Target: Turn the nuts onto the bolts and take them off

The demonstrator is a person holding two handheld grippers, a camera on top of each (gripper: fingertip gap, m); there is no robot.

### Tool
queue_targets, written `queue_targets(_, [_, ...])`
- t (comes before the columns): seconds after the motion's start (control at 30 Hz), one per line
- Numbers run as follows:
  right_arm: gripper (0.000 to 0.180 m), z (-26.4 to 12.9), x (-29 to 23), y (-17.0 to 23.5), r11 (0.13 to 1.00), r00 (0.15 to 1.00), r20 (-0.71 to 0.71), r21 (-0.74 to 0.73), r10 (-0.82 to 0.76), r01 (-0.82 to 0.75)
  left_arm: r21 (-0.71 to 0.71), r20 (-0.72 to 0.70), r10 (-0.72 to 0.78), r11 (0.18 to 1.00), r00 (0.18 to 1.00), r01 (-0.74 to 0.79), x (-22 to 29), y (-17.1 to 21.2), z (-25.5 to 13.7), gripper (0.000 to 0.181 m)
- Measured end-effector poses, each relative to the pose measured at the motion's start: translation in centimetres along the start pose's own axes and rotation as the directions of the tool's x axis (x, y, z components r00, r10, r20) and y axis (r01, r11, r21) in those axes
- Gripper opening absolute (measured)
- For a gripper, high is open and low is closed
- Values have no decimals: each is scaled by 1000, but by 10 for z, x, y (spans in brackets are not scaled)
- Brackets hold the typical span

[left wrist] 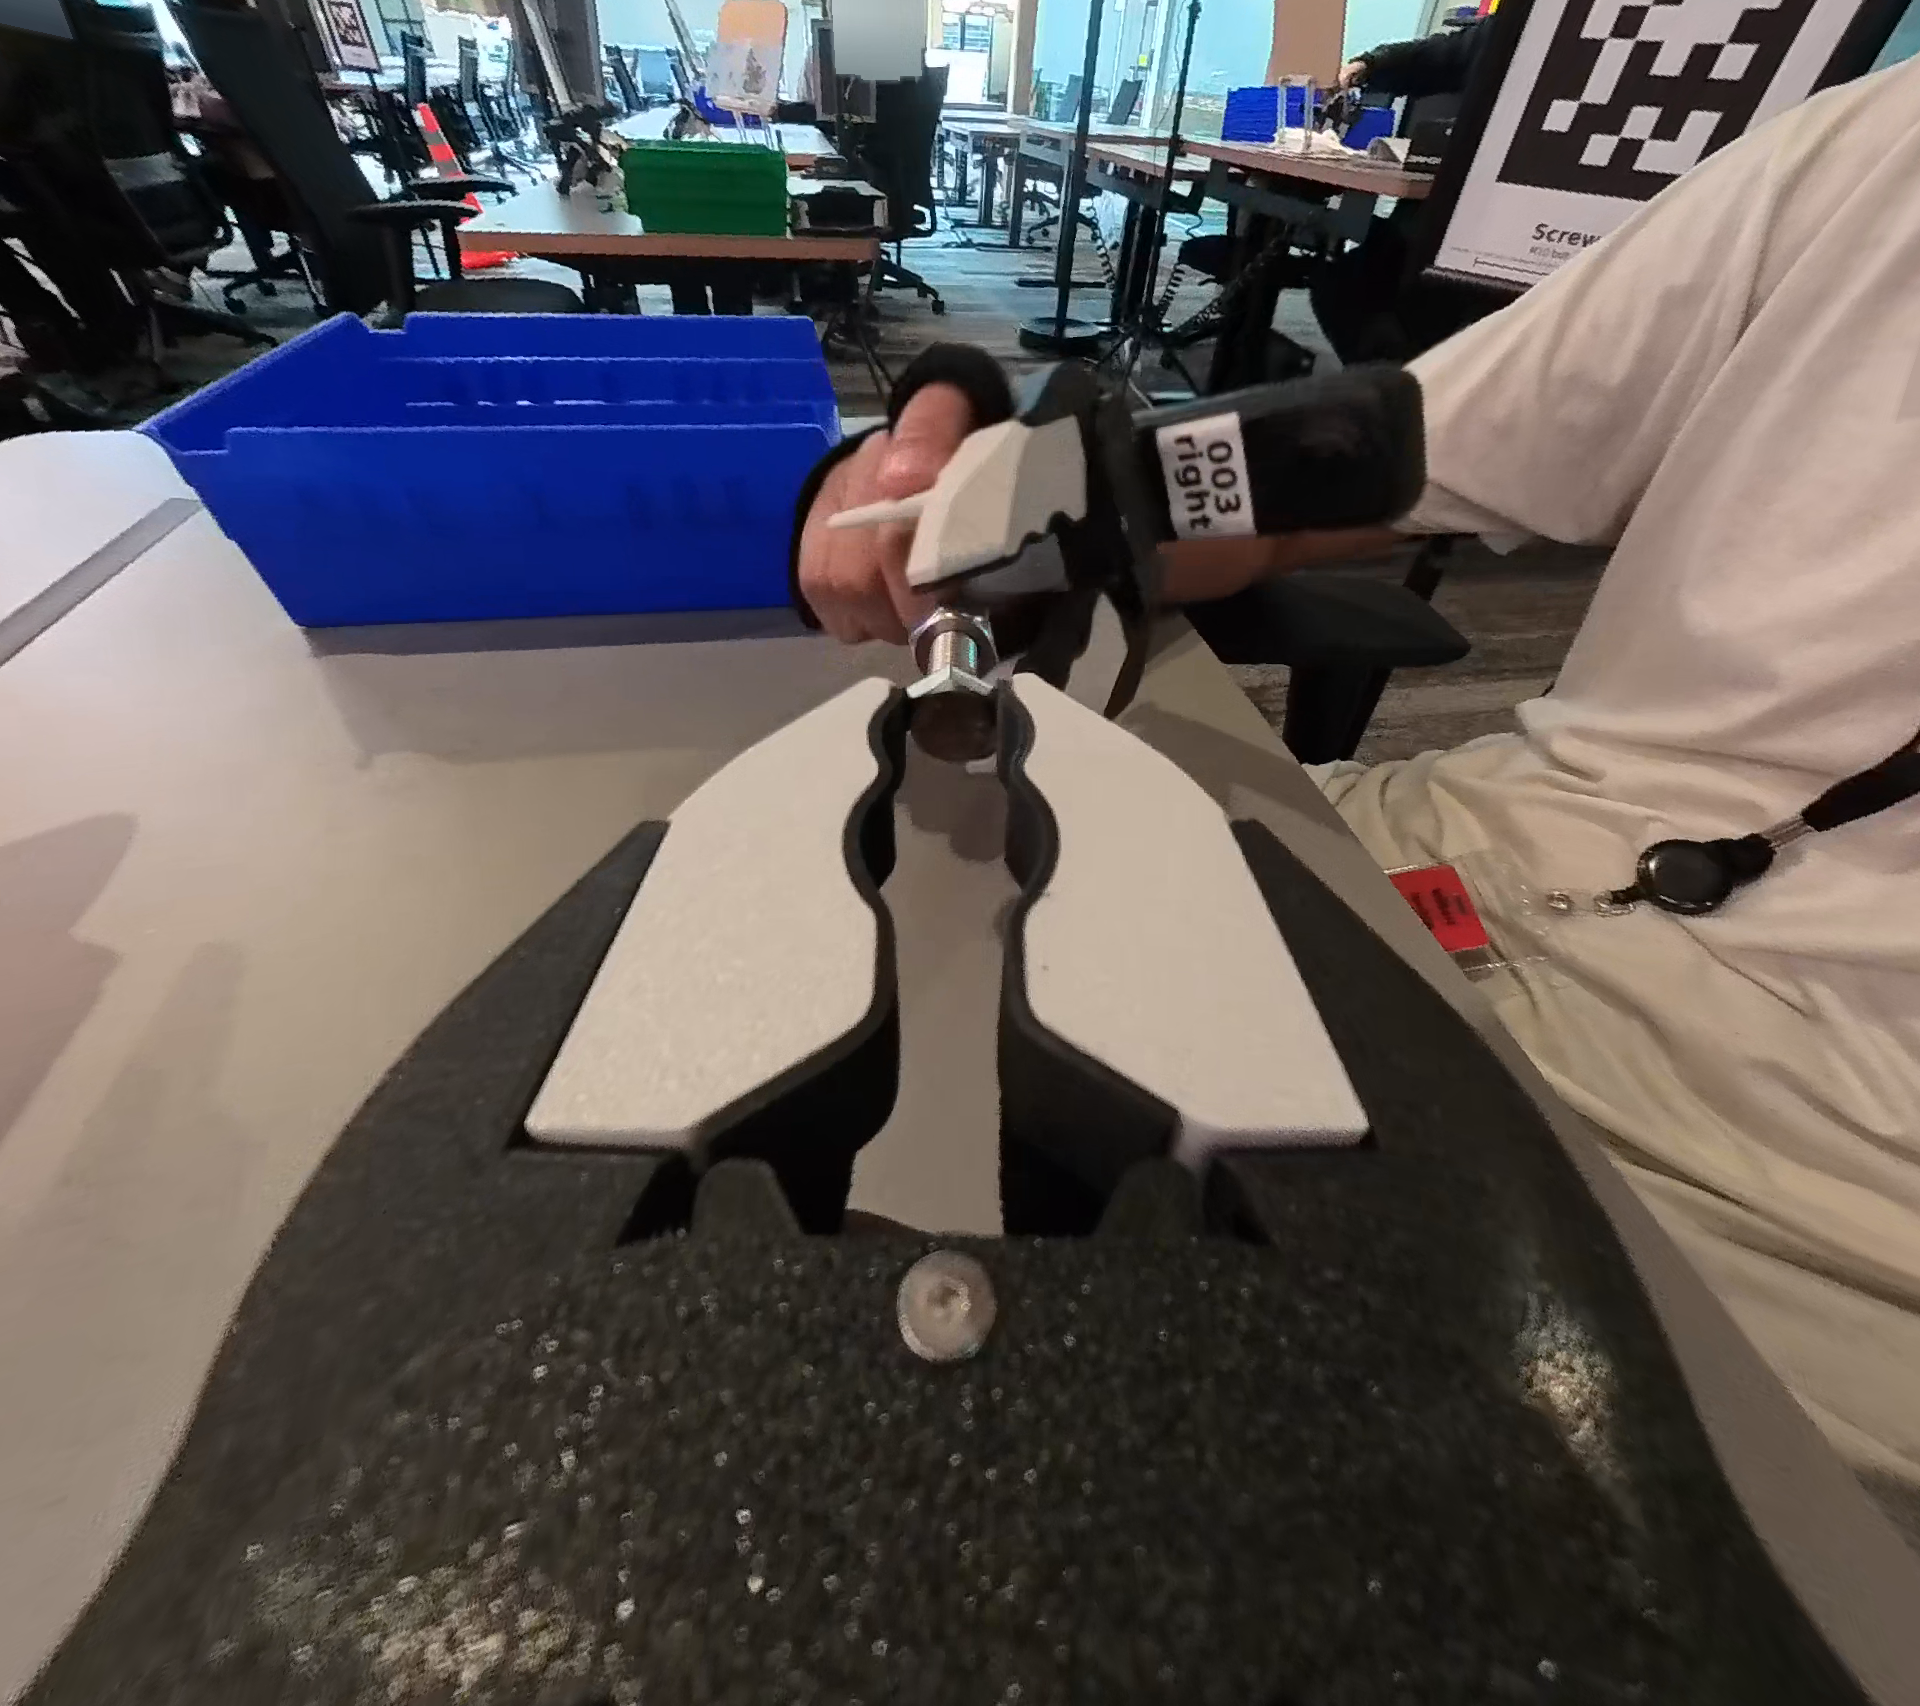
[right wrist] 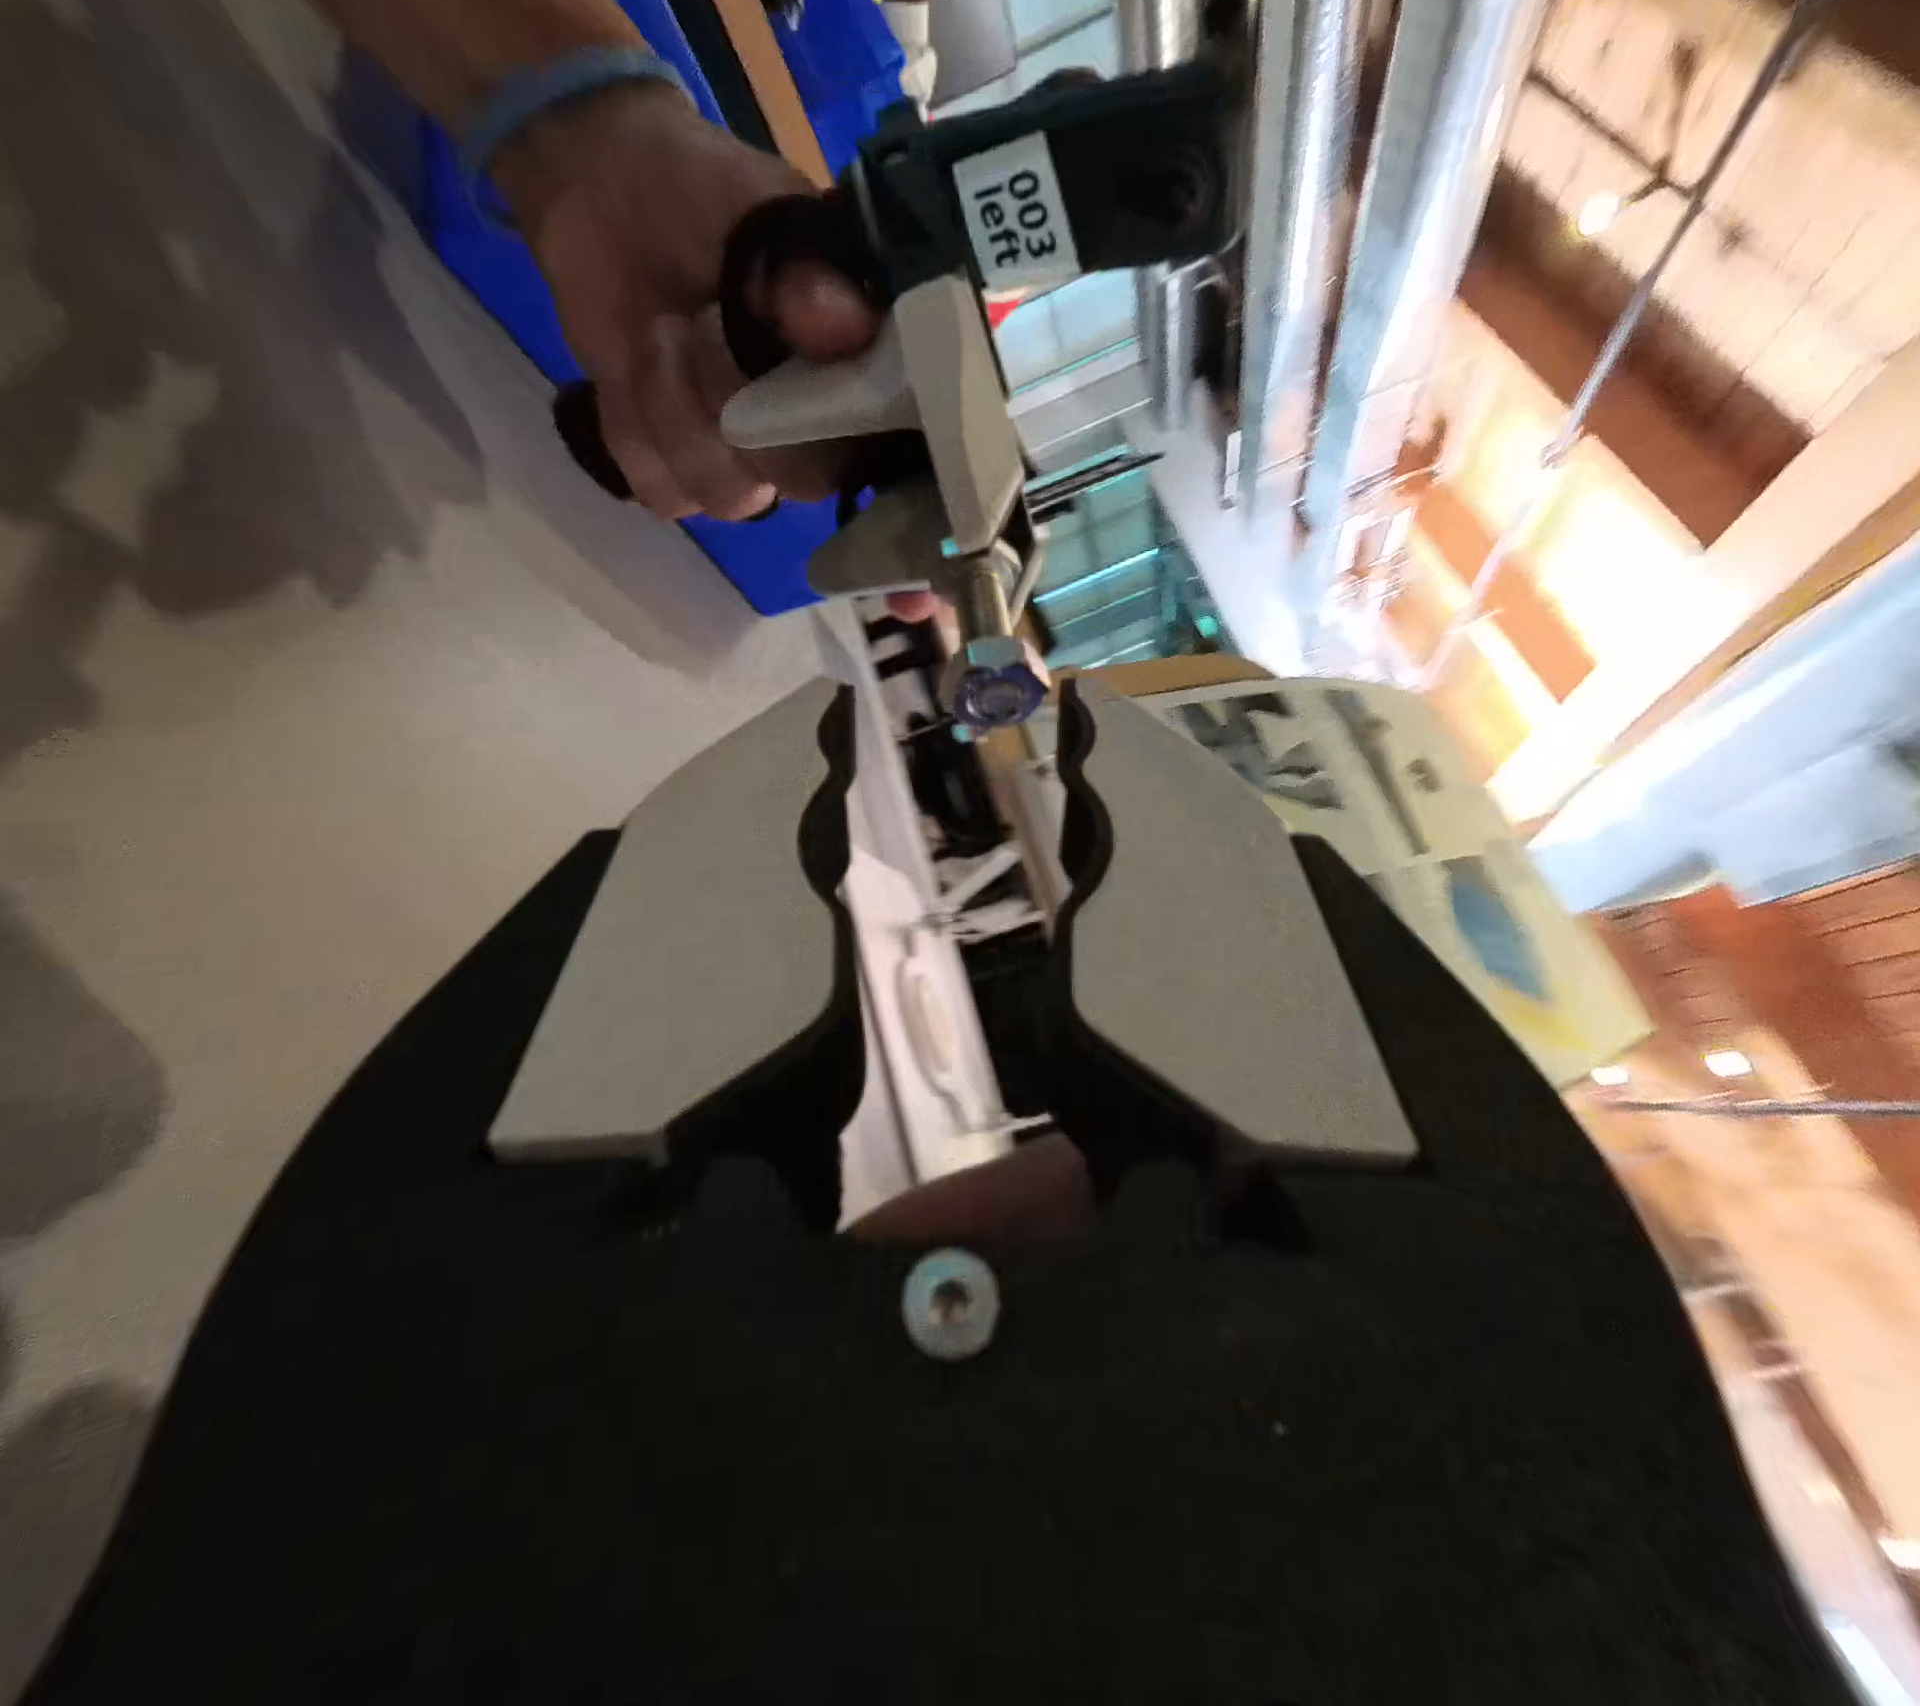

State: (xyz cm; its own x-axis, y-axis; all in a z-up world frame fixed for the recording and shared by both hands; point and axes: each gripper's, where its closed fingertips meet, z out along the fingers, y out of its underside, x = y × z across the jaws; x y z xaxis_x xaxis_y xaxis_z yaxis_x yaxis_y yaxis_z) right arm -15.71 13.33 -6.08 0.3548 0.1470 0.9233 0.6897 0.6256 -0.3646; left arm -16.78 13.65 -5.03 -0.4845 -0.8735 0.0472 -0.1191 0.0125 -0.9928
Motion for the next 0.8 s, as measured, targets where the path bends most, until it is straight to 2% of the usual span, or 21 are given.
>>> queue_targets(0.1, [33, 0, -3, -2, 995, 995, -24, 2, -101, 101, -12, -14, -10, 1000, 1000, 10, 2, 2, 1, 16])
queue_targets(0.23, [19, -1, 0, -1, 999, 999, -11, 3, -47, 47, -25, -21, -12, 1000, 1000, 11, 3, 5, 3, 16])
queue_targets(0.33, [18, 1, -1, 0, 978, 974, 84, -6, 209, -209, -23, -10, -3, 1000, 1000, 3, 1, 4, 2, 16])
queue_targets(0.4, [18, 2, -1, 0, 895, 879, 178, -31, 442, -444, -29, 8, 17, 999, 1000, -17, 0, 4, 1, 16])
queue_targets(0.47, [18, 4, 0, 0, 717, 681, 266, -69, 683, -693, -25, 28, 34, 999, 999, -33, -2, 1, 0, 16])
queue_targets(0.53, [18, 7, 3, -1, 452, 390, 337, -127, 857, -883, -13, 43, 41, 999, 998, -40, -3, -2, -3, 16])
queue_targets(0.57, [18, 8, 1, -1, 325, 239, 373, -186, 896, -927, -14, 50, 46, 999, 998, -45, -4, -2, -4, 16])
queue_targets(0.63, [18, 10, 1, 2, 142, 37, 385, -249, 922, -958, -37, 80, 68, 997, 994, -65, -8, 1, -4, 16])
queue_targets(0.7, [18, 9, 0, 1, -1, -133, 401, -314, 906, -950, -51, 88, 85, 995, 992, -81, -8, 1, -3, 16])
queue_targets(0.8, [18, 7, 1, -2, -231, -404, 403, -414, 821, -881, -76, 103, 130, 990, 986, -123, -6, -1, -3, 16])
